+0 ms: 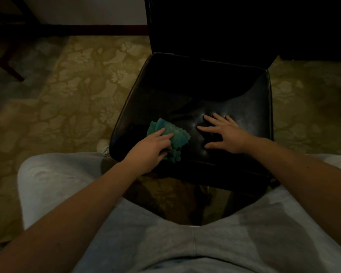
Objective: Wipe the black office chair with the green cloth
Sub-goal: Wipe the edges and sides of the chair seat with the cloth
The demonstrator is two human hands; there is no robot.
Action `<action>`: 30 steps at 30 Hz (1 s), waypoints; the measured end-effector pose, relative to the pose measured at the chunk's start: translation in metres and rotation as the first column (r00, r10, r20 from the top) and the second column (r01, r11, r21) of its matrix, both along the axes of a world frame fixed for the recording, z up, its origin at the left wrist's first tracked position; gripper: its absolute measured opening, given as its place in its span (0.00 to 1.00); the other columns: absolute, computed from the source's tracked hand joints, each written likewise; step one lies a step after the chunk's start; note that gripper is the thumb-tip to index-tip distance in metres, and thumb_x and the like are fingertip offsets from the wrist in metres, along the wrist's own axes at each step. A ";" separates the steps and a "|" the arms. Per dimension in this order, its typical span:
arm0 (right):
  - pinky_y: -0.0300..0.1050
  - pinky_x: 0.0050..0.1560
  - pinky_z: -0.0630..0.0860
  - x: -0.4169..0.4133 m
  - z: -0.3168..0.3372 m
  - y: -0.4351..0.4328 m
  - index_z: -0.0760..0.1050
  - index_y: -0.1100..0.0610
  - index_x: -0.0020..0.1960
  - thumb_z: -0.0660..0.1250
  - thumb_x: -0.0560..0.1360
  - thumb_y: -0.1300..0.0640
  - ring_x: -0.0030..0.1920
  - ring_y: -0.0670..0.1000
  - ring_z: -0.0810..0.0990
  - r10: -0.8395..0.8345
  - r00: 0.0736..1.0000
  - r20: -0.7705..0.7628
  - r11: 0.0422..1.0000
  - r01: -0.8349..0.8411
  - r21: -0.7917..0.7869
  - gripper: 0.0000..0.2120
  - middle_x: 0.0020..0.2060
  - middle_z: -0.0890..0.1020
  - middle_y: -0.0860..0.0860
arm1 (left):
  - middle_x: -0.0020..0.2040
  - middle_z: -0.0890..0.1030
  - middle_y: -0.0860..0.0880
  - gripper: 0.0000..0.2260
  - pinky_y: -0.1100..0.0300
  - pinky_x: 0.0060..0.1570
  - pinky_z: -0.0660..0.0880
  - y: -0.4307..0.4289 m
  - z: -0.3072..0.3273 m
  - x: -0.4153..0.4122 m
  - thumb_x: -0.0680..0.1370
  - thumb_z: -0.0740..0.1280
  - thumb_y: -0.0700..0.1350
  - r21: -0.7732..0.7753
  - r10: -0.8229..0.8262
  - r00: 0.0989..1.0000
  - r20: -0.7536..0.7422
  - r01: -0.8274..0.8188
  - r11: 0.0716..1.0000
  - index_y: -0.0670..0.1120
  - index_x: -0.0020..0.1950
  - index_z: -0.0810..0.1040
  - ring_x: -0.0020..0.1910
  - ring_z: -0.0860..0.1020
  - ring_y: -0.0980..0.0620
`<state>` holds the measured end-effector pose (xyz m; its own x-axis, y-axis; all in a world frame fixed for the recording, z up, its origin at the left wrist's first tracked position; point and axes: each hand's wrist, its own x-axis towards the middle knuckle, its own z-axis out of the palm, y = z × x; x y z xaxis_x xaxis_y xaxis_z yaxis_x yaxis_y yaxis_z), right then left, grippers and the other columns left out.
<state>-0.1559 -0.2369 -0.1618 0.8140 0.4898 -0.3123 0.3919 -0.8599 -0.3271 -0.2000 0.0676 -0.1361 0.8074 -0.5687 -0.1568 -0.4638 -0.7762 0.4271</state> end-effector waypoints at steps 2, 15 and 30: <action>0.58 0.76 0.38 -0.001 -0.001 0.001 0.54 0.37 0.76 0.63 0.75 0.37 0.78 0.50 0.39 0.001 1.000 0.008 1.000 -0.001 0.015 0.33 0.79 0.45 0.44 | 0.77 0.66 0.53 0.06 0.53 0.74 0.60 0.020 -0.003 -0.010 0.79 0.68 0.42 0.026 -0.007 1.000 0.026 0.007 1.000 0.46 0.56 0.79 0.79 0.56 0.50; 0.59 0.74 0.35 -0.010 -0.003 0.015 0.56 0.37 0.75 0.65 0.75 0.38 0.78 0.49 0.41 -0.101 0.994 0.031 0.992 0.099 0.085 0.32 0.79 0.48 0.44 | 0.76 0.67 0.53 0.06 0.56 0.75 0.56 -0.009 -0.012 -0.024 0.80 0.68 0.44 -0.016 0.053 0.994 0.098 -0.051 0.999 0.48 0.56 0.80 0.79 0.58 0.50; 0.58 0.74 0.34 -0.017 -0.005 0.035 0.56 0.37 0.76 0.64 0.76 0.39 0.78 0.50 0.41 -0.186 0.981 0.044 0.979 0.182 0.095 0.31 0.79 0.48 0.44 | 0.77 0.66 0.53 0.07 0.57 0.75 0.55 -0.015 -0.009 -0.032 0.80 0.67 0.45 0.007 0.089 0.993 0.082 -0.090 0.996 0.48 0.58 0.79 0.79 0.57 0.50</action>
<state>-0.1725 -0.2023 -0.1669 0.9068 0.3543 -0.2284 0.2482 -0.8866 -0.3902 -0.2316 0.0521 -0.1452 0.8653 -0.4923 -0.0941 -0.4253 -0.8206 0.3818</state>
